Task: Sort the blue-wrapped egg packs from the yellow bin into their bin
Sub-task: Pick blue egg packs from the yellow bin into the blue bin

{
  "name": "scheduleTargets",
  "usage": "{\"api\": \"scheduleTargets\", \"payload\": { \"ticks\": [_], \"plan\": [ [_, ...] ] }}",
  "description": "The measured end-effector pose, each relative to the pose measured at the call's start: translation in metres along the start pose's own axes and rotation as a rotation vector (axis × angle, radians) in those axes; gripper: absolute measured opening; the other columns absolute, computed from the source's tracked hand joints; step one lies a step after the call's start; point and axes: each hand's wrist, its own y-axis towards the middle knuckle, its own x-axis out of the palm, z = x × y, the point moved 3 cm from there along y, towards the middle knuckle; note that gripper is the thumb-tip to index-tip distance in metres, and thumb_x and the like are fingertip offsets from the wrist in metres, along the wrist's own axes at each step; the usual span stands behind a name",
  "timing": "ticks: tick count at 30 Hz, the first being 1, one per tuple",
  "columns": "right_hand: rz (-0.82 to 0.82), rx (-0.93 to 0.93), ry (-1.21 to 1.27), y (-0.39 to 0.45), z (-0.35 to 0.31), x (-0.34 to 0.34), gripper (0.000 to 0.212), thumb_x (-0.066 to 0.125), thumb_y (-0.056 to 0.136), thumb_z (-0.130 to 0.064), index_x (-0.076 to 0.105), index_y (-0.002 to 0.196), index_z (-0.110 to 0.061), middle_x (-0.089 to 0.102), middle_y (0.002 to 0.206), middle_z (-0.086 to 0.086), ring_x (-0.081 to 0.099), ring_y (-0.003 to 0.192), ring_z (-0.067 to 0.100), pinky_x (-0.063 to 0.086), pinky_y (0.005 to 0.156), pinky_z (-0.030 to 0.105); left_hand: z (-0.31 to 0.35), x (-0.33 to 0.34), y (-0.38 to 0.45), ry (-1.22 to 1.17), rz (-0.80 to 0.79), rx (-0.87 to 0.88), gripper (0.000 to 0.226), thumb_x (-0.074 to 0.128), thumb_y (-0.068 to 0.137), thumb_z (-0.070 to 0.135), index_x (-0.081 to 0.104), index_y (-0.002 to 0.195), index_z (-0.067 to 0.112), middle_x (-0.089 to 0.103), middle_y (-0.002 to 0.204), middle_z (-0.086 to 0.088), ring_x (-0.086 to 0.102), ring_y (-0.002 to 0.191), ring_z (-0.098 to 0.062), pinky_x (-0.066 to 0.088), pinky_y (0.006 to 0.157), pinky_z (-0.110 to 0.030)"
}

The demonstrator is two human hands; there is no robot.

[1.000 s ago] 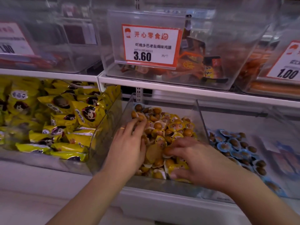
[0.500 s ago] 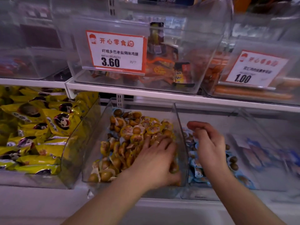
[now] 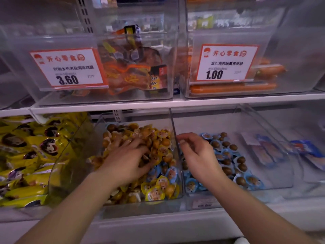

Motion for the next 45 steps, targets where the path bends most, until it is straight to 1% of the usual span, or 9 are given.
{"api": "scheduleTargets", "payload": {
  "ticks": [3,6,14,20,25,30,37,39,45],
  "plan": [
    [0.018,-0.04,-0.033,-0.002,-0.005,-0.003,0.022,0.052,0.1,-0.019,0.07,0.111,-0.019,0.068,0.094,-0.008,0.058,0.078,0.002,0.042,0.068,0.019,0.035,-0.009,-0.011,-0.031,0.084,0.103,0.045,0.044,0.084,0.061,0.063,0.116,0.035,0.054,0.127,0.011,0.046,0.129,-0.019,0.025,0.117,-0.05],
    [0.035,-0.077,-0.079,-0.003,-0.01,0.0,0.022,0.053,0.099,-0.016,0.071,0.111,-0.015,0.066,0.103,-0.005,0.063,0.094,0.01,0.051,0.081,0.029,0.071,-0.004,-0.02,-0.167,0.016,0.048,0.033,0.046,0.089,0.051,0.063,0.108,0.03,0.057,0.108,0.008,0.059,0.103,-0.02,0.051,0.085,-0.036],
    [0.042,-0.122,-0.122,-0.005,-0.011,0.003,0.022,0.053,0.098,-0.016,0.072,0.11,-0.016,0.059,0.105,-0.006,0.06,0.093,0.007,0.044,0.081,0.015,0.06,0.015,-0.012,-0.153,-0.197,-0.221,0.094,0.055,0.075,0.08,0.035,0.148,0.024,0.039,0.145,-0.009,0.046,0.127,-0.031,0.044,0.101,-0.038],
    [0.043,-0.143,-0.121,-0.005,-0.009,0.007,0.02,0.055,0.097,-0.016,0.071,0.108,-0.018,0.056,0.107,-0.007,0.058,0.094,0.003,0.043,0.081,0.009,0.058,0.022,-0.002,-0.496,-0.25,-0.239,0.061,0.07,0.064,0.06,0.055,0.119,0.037,0.059,0.112,0.0,0.05,0.112,-0.022,0.051,0.089,-0.037],
    [0.078,-0.148,-0.119,-0.001,-0.007,0.013,0.018,0.058,0.095,-0.014,0.071,0.107,-0.019,0.055,0.106,-0.006,0.057,0.091,0.0,0.039,0.078,0.004,0.061,0.025,0.014,-0.465,-0.303,-0.329,0.082,0.078,0.061,0.054,0.048,0.135,0.034,0.052,0.131,-0.006,0.059,0.113,-0.027,0.053,0.094,-0.037],
    [0.086,-0.131,-0.103,-0.001,-0.006,0.015,0.018,0.058,0.095,-0.014,0.07,0.107,-0.019,0.054,0.106,-0.008,0.056,0.093,-0.004,0.04,0.078,0.003,0.067,0.03,0.018,-0.365,-0.196,-0.403,0.067,0.078,0.073,0.044,0.05,0.131,0.027,0.054,0.131,-0.009,0.059,0.114,-0.03,0.052,0.092,-0.037],
    [0.082,-0.106,-0.091,0.003,-0.01,0.013,0.017,0.059,0.094,-0.014,0.071,0.105,-0.017,0.056,0.108,-0.004,0.059,0.09,0.003,0.047,0.078,0.014,0.04,0.019,0.007,-0.91,-0.152,-0.266,0.026,0.081,0.073,0.006,0.069,0.091,0.021,0.074,0.093,-0.003,0.07,0.092,-0.021,0.058,0.084,-0.038],
    [0.103,-0.11,-0.079,0.003,-0.015,0.011,0.017,0.059,0.094,-0.013,0.071,0.105,-0.016,0.057,0.108,-0.004,0.06,0.087,0.008,0.049,0.075,0.022,0.032,0.011,0.001,-1.117,-0.095,-0.325,0.024,0.083,0.075,0.004,0.072,0.091,0.018,0.076,0.09,-0.001,0.071,0.088,-0.018,0.058,0.082,-0.031],
    [0.065,-0.355,-0.163,-0.006,-0.049,0.006,0.017,0.058,0.094,-0.013,0.071,0.104,-0.02,0.061,0.101,-0.012,0.058,0.096,-0.001,0.042,0.08,0.008,0.014,-0.012,-0.035,-1.697,0.008,-0.504,0.029,0.077,0.079,0.009,0.069,0.107,0.007,0.072,0.078,-0.008,0.065,0.062,-0.014,0.051,0.052,-0.026]
  ]
}}
